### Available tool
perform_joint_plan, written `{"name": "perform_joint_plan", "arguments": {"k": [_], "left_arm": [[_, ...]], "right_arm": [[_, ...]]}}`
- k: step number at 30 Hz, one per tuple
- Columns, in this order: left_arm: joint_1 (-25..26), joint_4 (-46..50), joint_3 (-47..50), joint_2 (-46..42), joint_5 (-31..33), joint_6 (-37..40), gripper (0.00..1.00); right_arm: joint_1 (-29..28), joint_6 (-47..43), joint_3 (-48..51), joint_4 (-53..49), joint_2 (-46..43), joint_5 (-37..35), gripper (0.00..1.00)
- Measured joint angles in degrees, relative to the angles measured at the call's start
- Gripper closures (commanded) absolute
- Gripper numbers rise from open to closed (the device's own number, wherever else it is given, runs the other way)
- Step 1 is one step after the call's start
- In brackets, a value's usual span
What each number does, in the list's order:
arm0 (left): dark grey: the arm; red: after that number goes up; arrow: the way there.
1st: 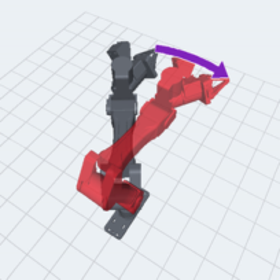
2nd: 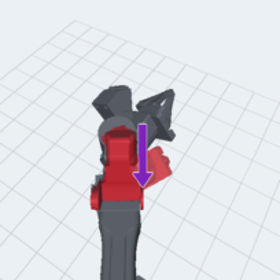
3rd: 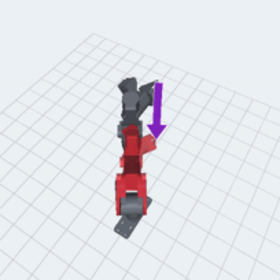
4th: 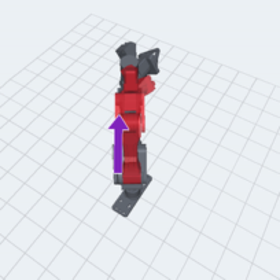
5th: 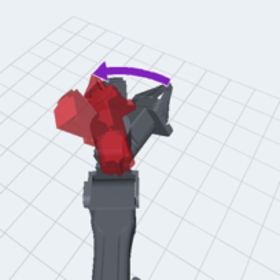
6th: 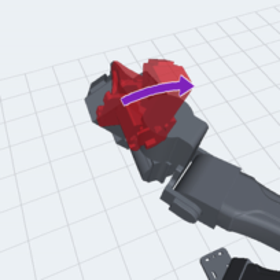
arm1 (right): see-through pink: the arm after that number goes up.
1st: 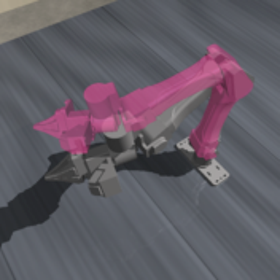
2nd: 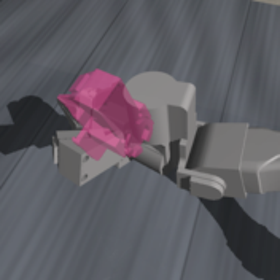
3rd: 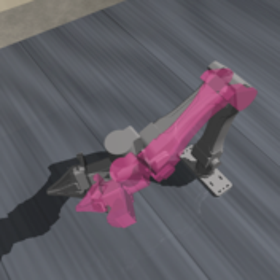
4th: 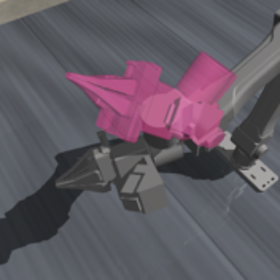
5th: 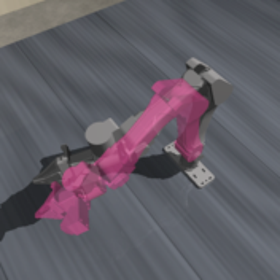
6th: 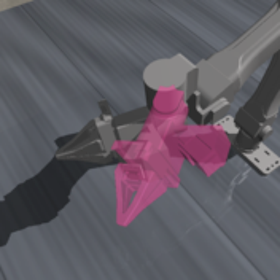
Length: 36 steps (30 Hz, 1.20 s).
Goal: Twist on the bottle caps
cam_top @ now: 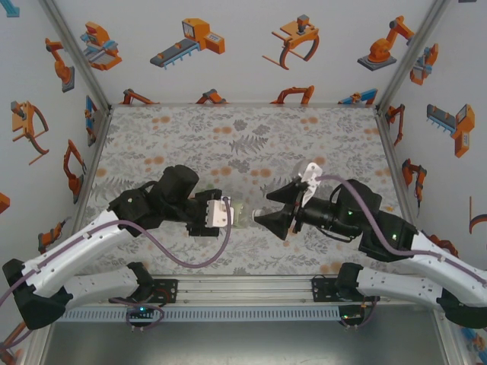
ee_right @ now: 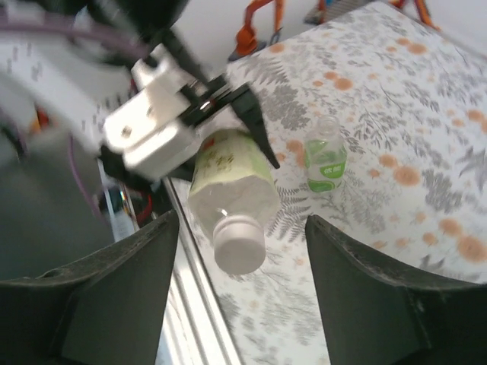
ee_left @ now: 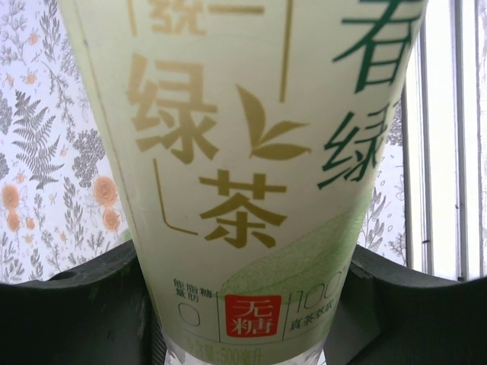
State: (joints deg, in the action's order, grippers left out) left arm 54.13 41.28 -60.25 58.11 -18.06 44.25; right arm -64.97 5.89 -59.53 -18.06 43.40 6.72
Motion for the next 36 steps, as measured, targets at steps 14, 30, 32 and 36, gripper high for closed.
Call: {"name": "perform_joint_plan", "arguments": {"k": [14,30,32,36], "left_arm": [[0.00,0.83,0.00,-1.79,-3.85,-0.48,1.00],[-0.02,0.28,0.02,-1.97,-2.73,-1.03,1.00],[-0.07,-0.44,0.02,-1.97,-1.81,-1.33,1.00],[-0.37,-2.21,0.04,-1.70,1.36,-2.01,1.00]], "right_arm": [[0.00,-25.07,0.66,-2.03,0.22,11.67,0.50],[0.00,-20.35,1.42,-0.92,1.01,8.63,0.88],[0.00,-13.66,1.40,-0.46,1.31,5.38,0.89],[-0.11,7.13,0.22,-1.01,2.86,-4.44,0.94]]}}
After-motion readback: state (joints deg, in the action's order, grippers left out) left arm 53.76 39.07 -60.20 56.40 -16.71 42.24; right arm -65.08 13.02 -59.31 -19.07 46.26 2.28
